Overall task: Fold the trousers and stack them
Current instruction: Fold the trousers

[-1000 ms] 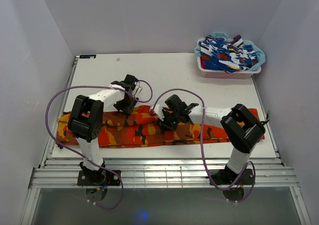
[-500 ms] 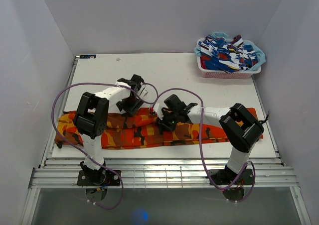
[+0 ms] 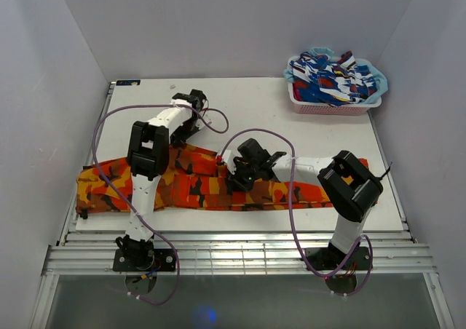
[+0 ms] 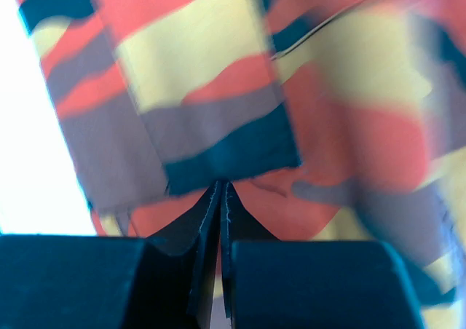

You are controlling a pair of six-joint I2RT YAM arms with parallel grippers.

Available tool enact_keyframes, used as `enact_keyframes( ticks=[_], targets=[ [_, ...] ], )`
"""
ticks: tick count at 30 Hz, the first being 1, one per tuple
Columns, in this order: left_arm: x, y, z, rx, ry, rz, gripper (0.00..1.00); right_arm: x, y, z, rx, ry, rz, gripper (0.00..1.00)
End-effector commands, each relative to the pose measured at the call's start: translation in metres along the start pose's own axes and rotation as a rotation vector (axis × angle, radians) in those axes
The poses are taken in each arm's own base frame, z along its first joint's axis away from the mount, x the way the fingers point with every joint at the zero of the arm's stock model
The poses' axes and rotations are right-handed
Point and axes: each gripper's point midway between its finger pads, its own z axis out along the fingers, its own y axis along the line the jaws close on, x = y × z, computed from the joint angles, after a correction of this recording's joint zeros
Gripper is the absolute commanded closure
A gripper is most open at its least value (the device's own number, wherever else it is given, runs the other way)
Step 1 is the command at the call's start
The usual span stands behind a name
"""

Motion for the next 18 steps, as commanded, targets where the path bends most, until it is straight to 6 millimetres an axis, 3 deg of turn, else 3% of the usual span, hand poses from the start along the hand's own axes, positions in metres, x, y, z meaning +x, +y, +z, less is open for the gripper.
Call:
enact_keyframes(
  ticks=[1, 2, 3, 8, 11, 12, 13, 14, 15, 18],
  targets=[
    [-0.028, 0.065, 0.007, -0.14, -0.058, 0.013, 0.73, 0.067, 0.021, 0.01, -0.051, 0.212, 0.077, 0.92],
    [-0.036, 0.066, 0.019, -0.134, -0.06, 0.026, 0.79, 0.068, 0.021, 0.01, -0.052, 0.216, 0.078, 0.92],
    [-0.054, 0.083, 0.011, -0.182, -0.113, 0.022, 0.79, 0.068, 0.021, 0.01, -0.056, 0.218, 0.078, 0.92],
    [-0.087, 0.114, 0.013, -0.295, -0.216, 0.026, 0.78, 0.071, 0.02, 0.01, -0.055, 0.235, 0.068, 0.92],
    [-0.101, 0.118, 0.003, -0.268, -0.305, -0.012, 0.47, 0.072, 0.021, 0.009, -0.059, 0.245, 0.062, 0.92],
    [-0.103, 0.121, -0.01, -0.264, -0.342, -0.03, 0.4, 0.073, 0.022, 0.008, -0.062, 0.248, 0.057, 0.92],
    [-0.109, 0.12, -0.018, -0.242, -0.388, -0.041, 0.27, 0.074, 0.022, 0.007, -0.064, 0.25, 0.049, 0.92],
    [-0.11, 0.12, -0.027, -0.227, -0.419, -0.059, 0.06, 0.075, 0.023, 0.004, -0.066, 0.253, 0.048, 0.92],
    [-0.113, 0.124, -0.037, -0.233, -0.454, -0.079, 0.02, 0.075, 0.023, 0.001, -0.069, 0.254, 0.046, 0.92],
    [-0.119, 0.138, -0.081, -0.215, -0.596, -0.178, 0.02, 0.074, 0.031, -0.009, -0.12, 0.242, 0.032, 0.92]
  ],
)
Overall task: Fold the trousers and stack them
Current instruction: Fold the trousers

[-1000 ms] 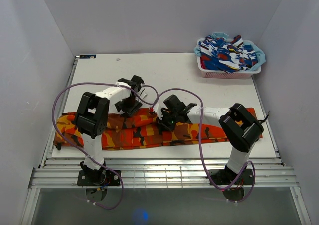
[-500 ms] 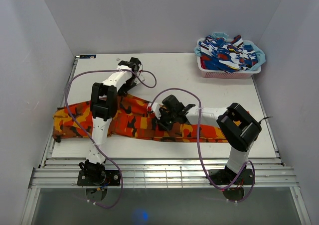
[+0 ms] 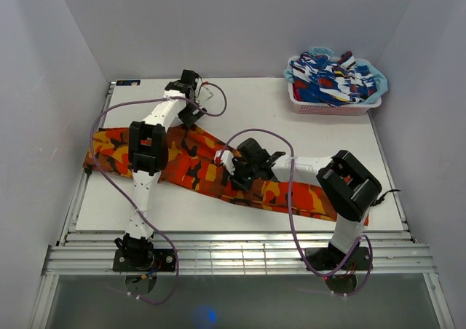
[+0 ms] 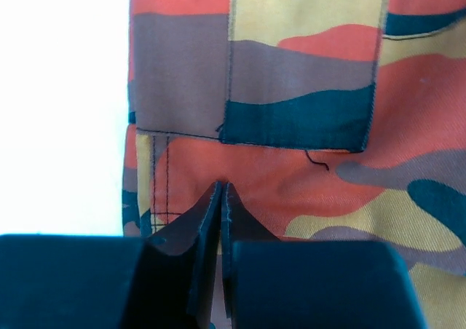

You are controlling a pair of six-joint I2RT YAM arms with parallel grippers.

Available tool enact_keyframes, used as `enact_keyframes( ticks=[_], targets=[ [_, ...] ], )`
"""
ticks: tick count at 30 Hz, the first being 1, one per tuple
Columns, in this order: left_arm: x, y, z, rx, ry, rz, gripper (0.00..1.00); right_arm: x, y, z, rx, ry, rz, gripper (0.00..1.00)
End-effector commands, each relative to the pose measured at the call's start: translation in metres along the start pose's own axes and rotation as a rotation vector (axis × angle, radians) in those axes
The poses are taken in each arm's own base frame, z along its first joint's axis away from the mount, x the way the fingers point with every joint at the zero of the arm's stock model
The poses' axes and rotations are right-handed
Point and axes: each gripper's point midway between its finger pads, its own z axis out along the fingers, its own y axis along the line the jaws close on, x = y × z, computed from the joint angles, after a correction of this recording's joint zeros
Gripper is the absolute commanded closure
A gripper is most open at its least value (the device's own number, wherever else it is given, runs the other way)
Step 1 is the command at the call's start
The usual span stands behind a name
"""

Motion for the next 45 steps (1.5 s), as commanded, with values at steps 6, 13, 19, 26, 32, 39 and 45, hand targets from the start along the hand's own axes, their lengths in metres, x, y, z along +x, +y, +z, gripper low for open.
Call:
enact_keyframes(
  ticks=[6, 13, 19, 26, 32, 39, 45],
  targets=[
    [-0.053, 0.042, -0.132, 0.142, -0.49, -0.403, 0.02, 0.023, 0.028, -0.071, -0.202, 0.068, 0.136, 0.4],
    [0.014, -0.028, -0.155, 0.425, -0.508, -0.45, 0.04, -0.033, -0.044, -0.155, -0.141, -0.197, 0.261, 0.31],
    [0.035, -0.137, -0.198, 0.795, -0.618, -0.149, 0.19, 0.014, -0.079, -0.149, -0.106, -0.057, 0.435, 0.55],
    [0.02, -0.239, -0.232, 0.76, -0.736, 0.329, 0.43, 0.085, -0.083, -0.186, -0.075, 0.031, 0.669, 0.58],
    [-0.022, -0.303, -0.262, 0.779, -0.872, 0.496, 0.46, 0.128, -0.086, -0.257, 0.065, 0.047, 0.821, 0.41],
    [-0.033, -0.361, -0.262, 0.794, -0.912, 0.626, 0.51, 0.192, -0.069, -0.316, 0.221, 0.153, 1.026, 0.39],
    [-0.032, -0.391, -0.258, 0.796, -0.903, 0.701, 0.51, 0.245, -0.044, -0.338, 0.286, 0.208, 1.202, 0.37]
  ],
)
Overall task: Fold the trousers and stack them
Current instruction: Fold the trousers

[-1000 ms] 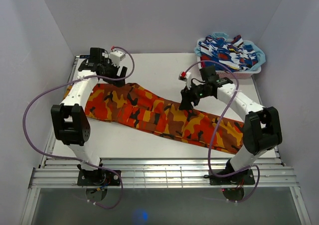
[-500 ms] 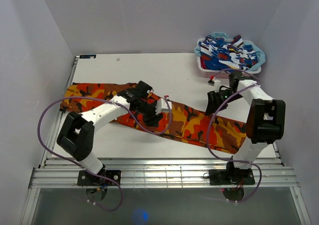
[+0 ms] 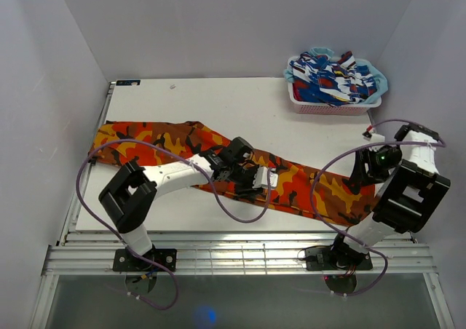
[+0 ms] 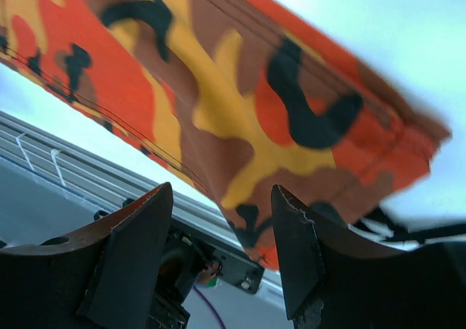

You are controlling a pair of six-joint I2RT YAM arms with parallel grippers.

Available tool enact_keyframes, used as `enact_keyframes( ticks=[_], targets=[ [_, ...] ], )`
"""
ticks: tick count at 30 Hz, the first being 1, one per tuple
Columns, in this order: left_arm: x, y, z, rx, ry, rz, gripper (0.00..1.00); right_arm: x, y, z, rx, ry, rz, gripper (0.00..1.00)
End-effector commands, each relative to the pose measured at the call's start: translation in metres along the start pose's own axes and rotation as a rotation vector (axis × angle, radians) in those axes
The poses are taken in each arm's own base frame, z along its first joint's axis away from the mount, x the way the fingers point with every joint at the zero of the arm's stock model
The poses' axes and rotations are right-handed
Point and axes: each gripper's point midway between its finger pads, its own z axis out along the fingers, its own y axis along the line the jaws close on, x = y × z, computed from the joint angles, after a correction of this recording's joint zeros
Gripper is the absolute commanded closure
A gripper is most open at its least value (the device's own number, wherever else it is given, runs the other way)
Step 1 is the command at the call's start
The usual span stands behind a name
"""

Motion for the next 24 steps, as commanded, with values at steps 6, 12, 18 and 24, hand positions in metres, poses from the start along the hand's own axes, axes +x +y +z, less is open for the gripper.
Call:
enact_keyframes(
  ticks=[6, 12, 18, 24],
  targets=[
    [0.007, -0.005, 0.029, -0.019, 0.043, 0.076, 0.51, 0.052, -0.026, -0.003, 0.032, 0.071, 0.145, 0.37],
    [0.018, -0.005, 0.046, -0.041, 0.088, 0.077, 0.51, 0.062, -0.029, 0.006, -0.011, 0.079, 0.209, 0.36],
    [0.034, 0.001, 0.056, -0.084, 0.136, 0.075, 0.57, 0.067, -0.034, 0.015, -0.027, 0.089, 0.237, 0.37],
    [0.024, -0.005, 0.049, -0.056, 0.107, 0.084, 0.76, 0.071, -0.044, 0.026, -0.019, 0.101, 0.257, 0.44]
  ],
)
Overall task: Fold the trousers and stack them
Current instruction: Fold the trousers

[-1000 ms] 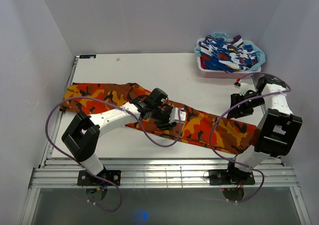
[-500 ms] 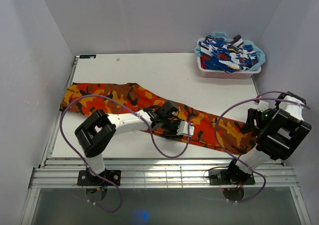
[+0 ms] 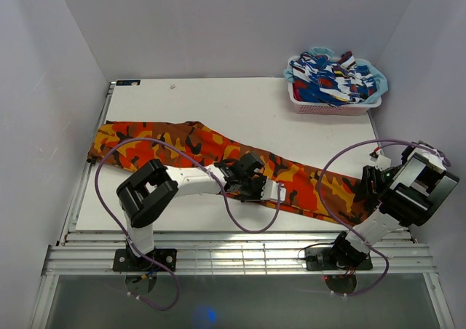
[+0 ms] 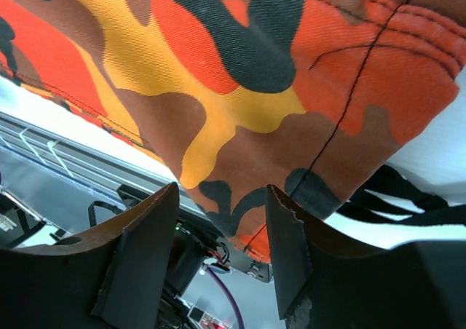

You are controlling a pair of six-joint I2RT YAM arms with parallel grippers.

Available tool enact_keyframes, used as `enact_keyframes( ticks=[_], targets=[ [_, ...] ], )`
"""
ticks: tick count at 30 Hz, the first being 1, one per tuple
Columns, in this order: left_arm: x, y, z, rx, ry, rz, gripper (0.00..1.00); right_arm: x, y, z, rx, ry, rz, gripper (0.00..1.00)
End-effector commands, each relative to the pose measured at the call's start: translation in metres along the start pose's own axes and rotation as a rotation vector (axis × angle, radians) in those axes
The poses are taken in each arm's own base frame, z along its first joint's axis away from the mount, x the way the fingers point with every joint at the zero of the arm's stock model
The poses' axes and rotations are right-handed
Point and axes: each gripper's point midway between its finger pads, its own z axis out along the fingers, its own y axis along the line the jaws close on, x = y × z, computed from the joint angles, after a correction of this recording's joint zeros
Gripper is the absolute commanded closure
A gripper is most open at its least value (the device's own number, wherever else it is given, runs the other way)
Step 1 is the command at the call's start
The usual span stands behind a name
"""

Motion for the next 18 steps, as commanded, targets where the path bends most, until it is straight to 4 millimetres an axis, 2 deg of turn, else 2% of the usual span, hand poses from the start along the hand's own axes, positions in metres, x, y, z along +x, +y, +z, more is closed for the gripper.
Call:
enact_keyframes(
  ticks=[1, 4, 7, 9, 12, 18],
  targets=[
    [-0.011, -0.003, -0.008, 0.009, -0.03, 0.012, 0.76, 0.0, -0.008, 0.009, 0.003, 0.001, 0.011, 0.48],
    [-0.018, -0.005, -0.015, 0.022, -0.046, 0.006, 0.78, -0.001, -0.012, 0.014, 0.0, 0.002, 0.026, 0.55],
    [-0.021, -0.007, -0.02, 0.031, -0.051, 0.005, 0.79, -0.003, -0.015, 0.015, 0.002, -0.005, 0.03, 0.57],
    [-0.019, -0.007, -0.02, 0.028, -0.04, -0.002, 0.71, -0.004, -0.014, 0.015, 0.0, -0.007, 0.03, 0.56],
    [-0.015, -0.006, -0.018, 0.02, -0.029, 0.0, 0.68, -0.002, -0.014, 0.016, -0.005, -0.003, 0.032, 0.55],
    [-0.018, -0.001, -0.013, 0.015, -0.04, -0.005, 0.87, -0.001, -0.012, 0.015, -0.007, -0.003, 0.028, 0.55]
  ],
)
